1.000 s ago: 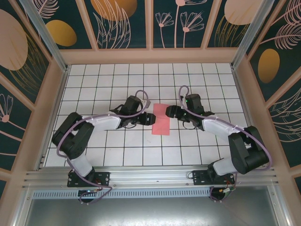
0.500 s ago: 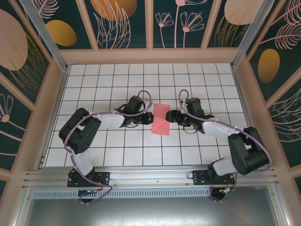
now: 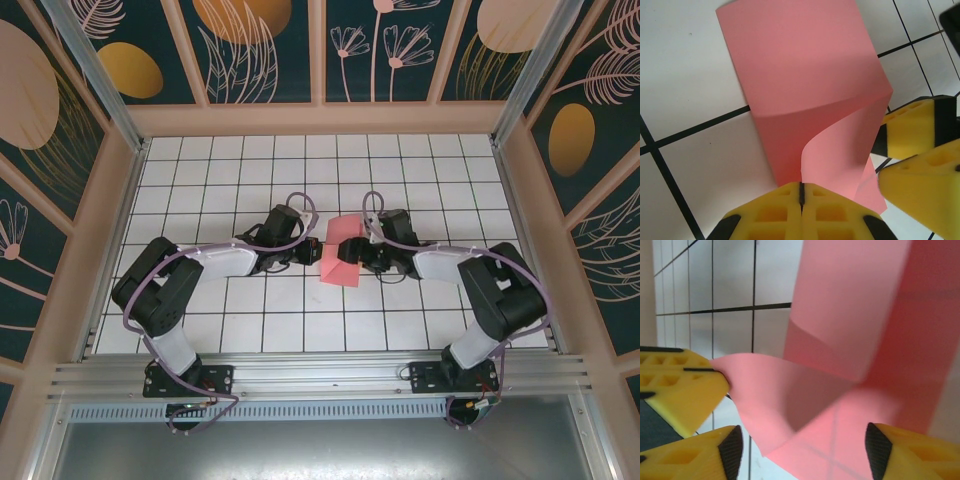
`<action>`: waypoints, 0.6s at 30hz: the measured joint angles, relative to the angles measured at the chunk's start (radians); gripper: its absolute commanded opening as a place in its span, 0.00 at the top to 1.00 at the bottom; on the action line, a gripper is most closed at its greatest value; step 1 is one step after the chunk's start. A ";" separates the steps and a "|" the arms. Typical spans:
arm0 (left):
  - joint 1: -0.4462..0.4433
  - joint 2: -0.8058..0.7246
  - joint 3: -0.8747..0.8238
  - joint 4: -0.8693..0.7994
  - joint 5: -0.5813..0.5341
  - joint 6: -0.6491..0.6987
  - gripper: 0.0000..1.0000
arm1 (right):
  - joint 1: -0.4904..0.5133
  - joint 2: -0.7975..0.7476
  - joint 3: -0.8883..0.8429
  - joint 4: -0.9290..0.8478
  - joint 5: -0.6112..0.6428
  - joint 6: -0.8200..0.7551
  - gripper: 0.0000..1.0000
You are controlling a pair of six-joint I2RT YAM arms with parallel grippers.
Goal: Fold a paper plane with a square sheet of paper (fold left side to right side)
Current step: Turn over the paper at the center of the table.
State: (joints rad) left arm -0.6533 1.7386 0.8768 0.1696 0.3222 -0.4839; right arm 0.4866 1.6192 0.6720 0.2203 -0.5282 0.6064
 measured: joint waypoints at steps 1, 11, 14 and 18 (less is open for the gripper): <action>0.000 0.000 0.000 0.002 -0.002 0.000 1.00 | 0.002 0.011 0.008 0.008 -0.003 0.001 0.44; 0.002 -0.039 -0.013 -0.002 -0.036 -0.007 0.38 | 0.000 0.050 0.031 0.048 -0.020 0.018 0.99; 0.023 -0.126 -0.038 -0.002 -0.047 -0.025 0.14 | -0.021 0.024 0.031 0.055 -0.033 0.001 1.00; 0.096 -0.296 -0.092 0.020 -0.050 -0.064 0.01 | -0.076 -0.063 0.031 0.084 -0.079 -0.033 1.00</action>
State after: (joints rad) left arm -0.5571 1.4422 0.7849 0.1894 0.2726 -0.5484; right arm 0.4103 1.5562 0.7025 0.3042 -0.6067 0.5732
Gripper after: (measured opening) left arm 0.980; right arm 0.048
